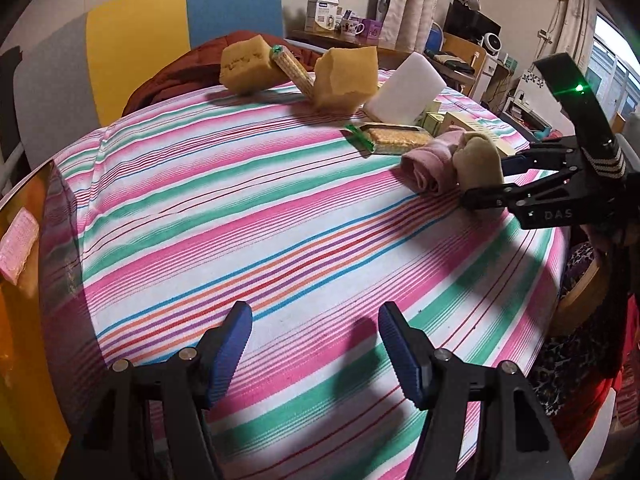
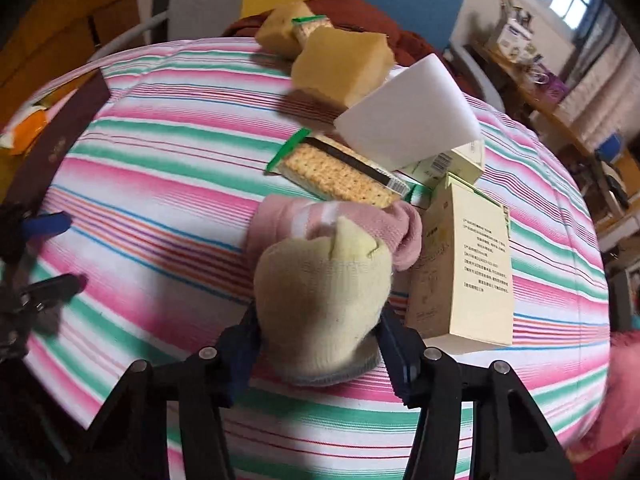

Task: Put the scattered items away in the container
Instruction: 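Move both tools back to the socks on the table, then grasp the cream sock with the right tool while the left tool grasps the pink sock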

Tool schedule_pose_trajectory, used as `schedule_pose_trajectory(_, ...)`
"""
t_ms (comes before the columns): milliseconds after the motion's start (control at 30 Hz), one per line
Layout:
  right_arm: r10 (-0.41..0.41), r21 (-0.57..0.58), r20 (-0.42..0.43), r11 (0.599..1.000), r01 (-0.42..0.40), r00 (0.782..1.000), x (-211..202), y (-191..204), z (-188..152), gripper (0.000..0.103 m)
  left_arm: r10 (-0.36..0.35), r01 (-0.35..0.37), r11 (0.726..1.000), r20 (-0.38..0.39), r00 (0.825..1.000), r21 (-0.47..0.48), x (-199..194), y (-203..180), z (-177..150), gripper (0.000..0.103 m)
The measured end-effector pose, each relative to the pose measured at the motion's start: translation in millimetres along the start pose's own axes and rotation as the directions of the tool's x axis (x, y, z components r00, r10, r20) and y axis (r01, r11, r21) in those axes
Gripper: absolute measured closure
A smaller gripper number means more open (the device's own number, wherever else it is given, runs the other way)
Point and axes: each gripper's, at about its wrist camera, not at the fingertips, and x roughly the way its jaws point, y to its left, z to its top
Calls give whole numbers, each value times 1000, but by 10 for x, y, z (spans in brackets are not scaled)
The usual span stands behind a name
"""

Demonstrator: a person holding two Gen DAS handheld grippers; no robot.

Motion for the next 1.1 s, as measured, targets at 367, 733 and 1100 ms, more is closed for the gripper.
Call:
schedule_pose_trajectory(367, 133, -148, -70, 979, -143, 989, -235, -150, -214, 49, -64, 60, 993, 41, 997, 103, 125, -365, 445, 37)
schedule_pose_trajectory(733, 224, -79, -80, 970, -231, 971, -312, -403, -257, 48, -139, 125, 956, 36, 990, 266, 530, -845, 961, 37)
schedule_pose_trajectory(1100, 252, -52, -85, 965, -257, 964, -321, -461, -241, 48, -264, 256, 921, -12, 964, 293, 847, -915, 1181, 37)
